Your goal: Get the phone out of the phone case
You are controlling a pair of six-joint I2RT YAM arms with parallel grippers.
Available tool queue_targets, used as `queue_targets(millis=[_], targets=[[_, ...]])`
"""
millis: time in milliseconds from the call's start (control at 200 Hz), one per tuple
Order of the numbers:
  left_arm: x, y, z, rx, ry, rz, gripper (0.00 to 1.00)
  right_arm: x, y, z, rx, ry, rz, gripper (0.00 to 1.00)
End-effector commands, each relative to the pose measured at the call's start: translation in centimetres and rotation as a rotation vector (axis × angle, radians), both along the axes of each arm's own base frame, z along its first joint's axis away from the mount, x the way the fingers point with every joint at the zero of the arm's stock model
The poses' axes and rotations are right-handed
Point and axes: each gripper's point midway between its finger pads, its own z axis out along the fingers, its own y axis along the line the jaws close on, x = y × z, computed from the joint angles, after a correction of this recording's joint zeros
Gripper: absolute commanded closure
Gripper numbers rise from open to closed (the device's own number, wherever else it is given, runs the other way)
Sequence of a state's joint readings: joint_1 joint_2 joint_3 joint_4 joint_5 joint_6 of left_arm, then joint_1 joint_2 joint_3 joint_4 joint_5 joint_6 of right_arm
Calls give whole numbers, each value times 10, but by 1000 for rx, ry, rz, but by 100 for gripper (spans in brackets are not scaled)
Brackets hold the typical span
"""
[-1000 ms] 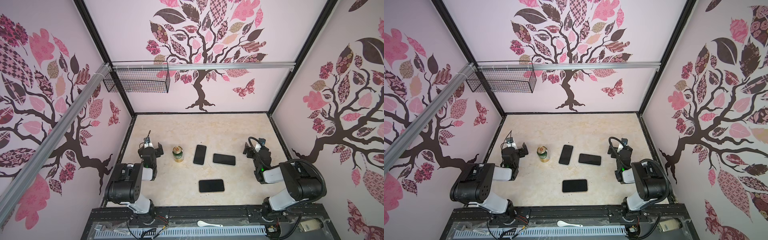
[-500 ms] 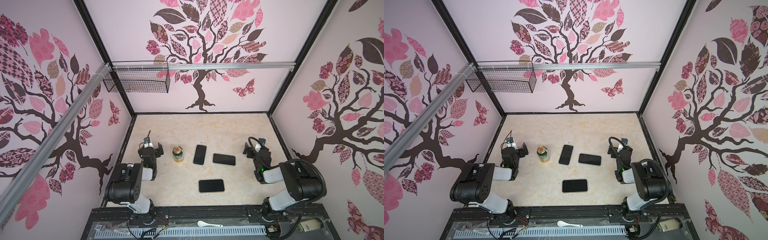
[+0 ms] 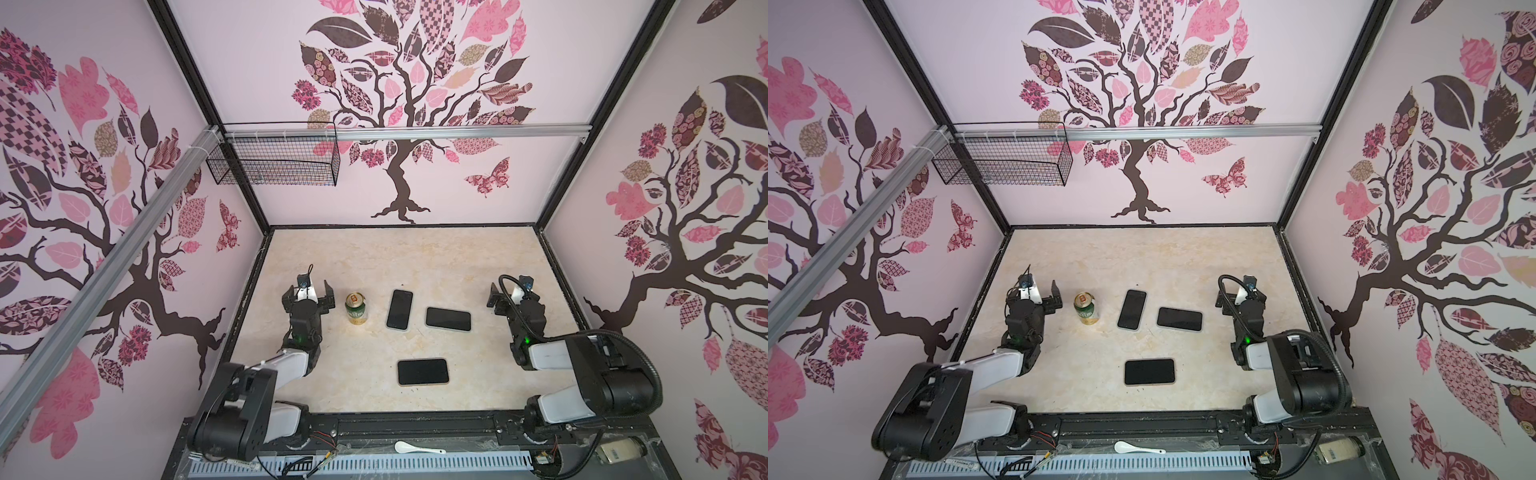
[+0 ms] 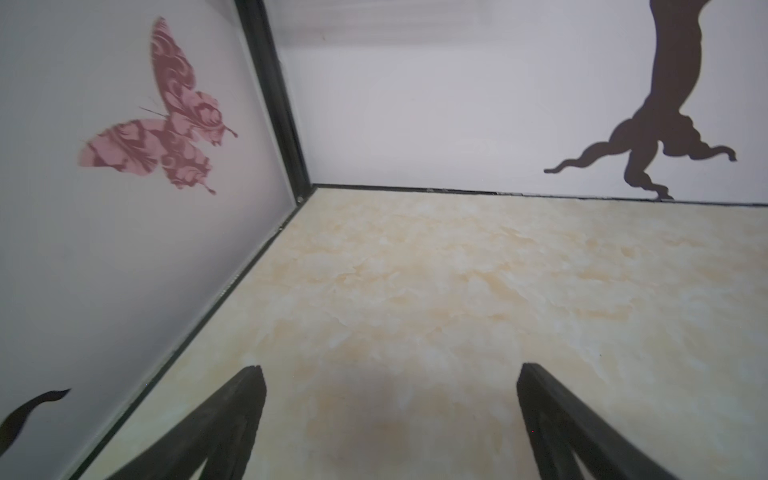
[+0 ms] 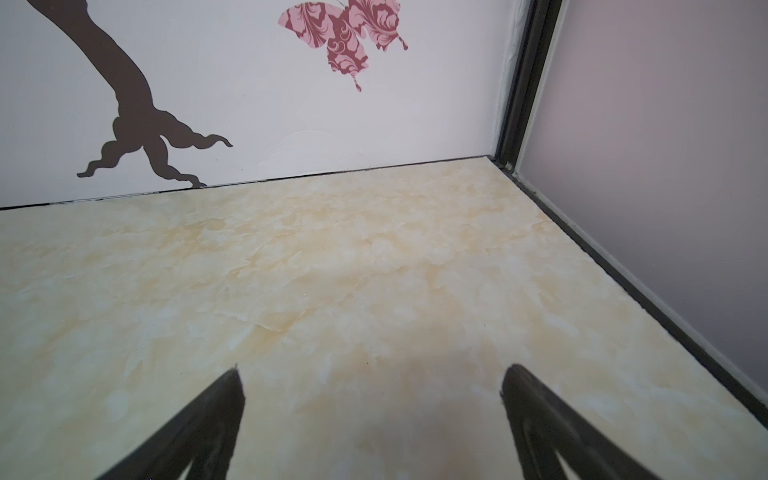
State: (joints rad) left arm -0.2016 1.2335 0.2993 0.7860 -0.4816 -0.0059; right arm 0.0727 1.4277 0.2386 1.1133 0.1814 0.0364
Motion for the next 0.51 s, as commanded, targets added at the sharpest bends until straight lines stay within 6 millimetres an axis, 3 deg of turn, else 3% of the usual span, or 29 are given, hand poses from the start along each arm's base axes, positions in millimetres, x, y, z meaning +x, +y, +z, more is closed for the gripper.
queue_targets(millis=[0,145,305,500], targets=[[-24,16,3,48,48,169,2,5,0,17,14,27,-15,0],[-30,15,19,-52,98,243,2,8,-8,40,207,-16,-97,1],[-41,25,34,-181,192,377,2,10,1,46,327,59,-77,1],[-51,9,42,-313,260,293,2,-4,16,51,484,122,-33,0]])
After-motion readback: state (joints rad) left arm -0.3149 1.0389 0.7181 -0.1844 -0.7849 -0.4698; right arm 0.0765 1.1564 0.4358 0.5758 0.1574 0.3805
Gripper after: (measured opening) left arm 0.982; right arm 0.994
